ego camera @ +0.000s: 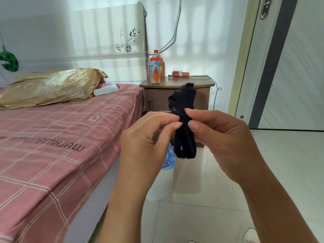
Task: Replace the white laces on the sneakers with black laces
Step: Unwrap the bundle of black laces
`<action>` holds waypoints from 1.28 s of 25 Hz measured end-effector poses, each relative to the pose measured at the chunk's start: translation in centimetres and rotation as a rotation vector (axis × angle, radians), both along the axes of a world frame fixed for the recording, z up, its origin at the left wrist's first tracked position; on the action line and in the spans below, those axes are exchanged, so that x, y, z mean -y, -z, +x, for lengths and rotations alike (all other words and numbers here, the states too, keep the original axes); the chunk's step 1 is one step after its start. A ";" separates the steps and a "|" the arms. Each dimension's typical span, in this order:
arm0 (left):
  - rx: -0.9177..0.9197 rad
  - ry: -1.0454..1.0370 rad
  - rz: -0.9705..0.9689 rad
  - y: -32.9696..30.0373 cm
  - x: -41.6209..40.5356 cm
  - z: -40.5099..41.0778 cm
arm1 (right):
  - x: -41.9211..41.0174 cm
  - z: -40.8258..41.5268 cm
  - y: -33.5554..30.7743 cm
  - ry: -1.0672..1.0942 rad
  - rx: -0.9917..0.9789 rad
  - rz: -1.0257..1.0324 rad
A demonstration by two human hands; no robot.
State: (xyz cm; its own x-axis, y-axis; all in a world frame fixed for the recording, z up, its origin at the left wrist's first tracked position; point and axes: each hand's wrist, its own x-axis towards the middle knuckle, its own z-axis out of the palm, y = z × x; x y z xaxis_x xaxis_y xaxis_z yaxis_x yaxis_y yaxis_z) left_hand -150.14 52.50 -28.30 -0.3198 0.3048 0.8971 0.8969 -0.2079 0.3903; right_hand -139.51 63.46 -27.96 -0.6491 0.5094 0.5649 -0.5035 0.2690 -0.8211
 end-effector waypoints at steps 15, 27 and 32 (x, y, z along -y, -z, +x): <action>-0.146 -0.083 -0.125 1.8 -0.7 -0.9 | -0.6 0.2 0.5 0.064 0.150 0.210; 0.246 0.109 -0.116 2.6 -1.6 -1.3 | -1.7 -1.0 3.0 -0.082 0.114 -0.166; 0.189 0.092 -0.245 2.9 -1.7 -1.6 | -1.4 -0.8 2.8 -0.019 0.180 -0.225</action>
